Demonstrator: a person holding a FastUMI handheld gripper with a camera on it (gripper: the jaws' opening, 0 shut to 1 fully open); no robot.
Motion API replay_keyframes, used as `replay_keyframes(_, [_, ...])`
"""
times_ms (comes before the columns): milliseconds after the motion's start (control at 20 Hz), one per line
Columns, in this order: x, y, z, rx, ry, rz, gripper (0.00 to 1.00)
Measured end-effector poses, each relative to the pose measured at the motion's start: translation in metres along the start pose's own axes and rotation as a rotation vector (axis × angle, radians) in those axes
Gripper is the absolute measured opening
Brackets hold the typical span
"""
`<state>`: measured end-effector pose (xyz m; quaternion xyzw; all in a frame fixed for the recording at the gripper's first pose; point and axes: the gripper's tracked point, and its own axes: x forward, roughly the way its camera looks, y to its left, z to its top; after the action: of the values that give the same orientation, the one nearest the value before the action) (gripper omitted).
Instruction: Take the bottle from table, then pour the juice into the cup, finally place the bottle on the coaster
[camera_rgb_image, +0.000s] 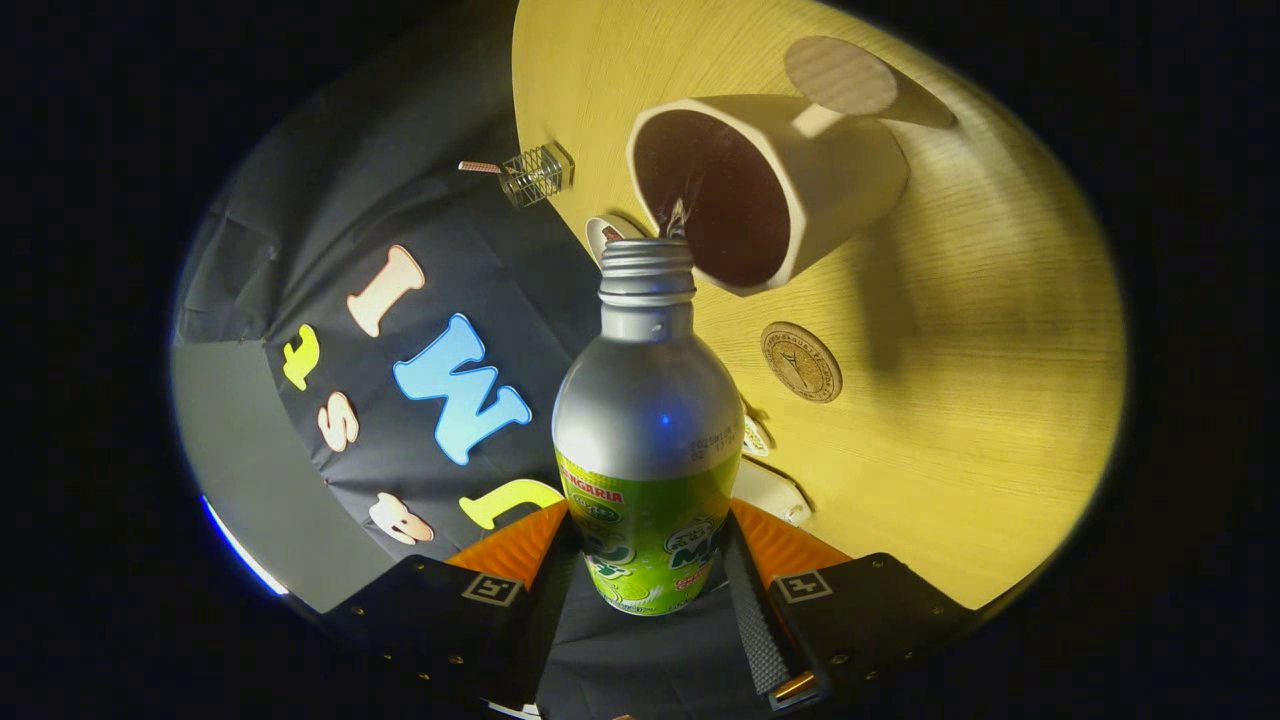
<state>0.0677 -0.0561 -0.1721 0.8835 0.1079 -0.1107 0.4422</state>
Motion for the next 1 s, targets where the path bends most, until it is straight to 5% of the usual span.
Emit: replay_keyframes(1000, [-0.007, 0.021, -0.019, 0.095, 0.003, 0.018, 0.76])
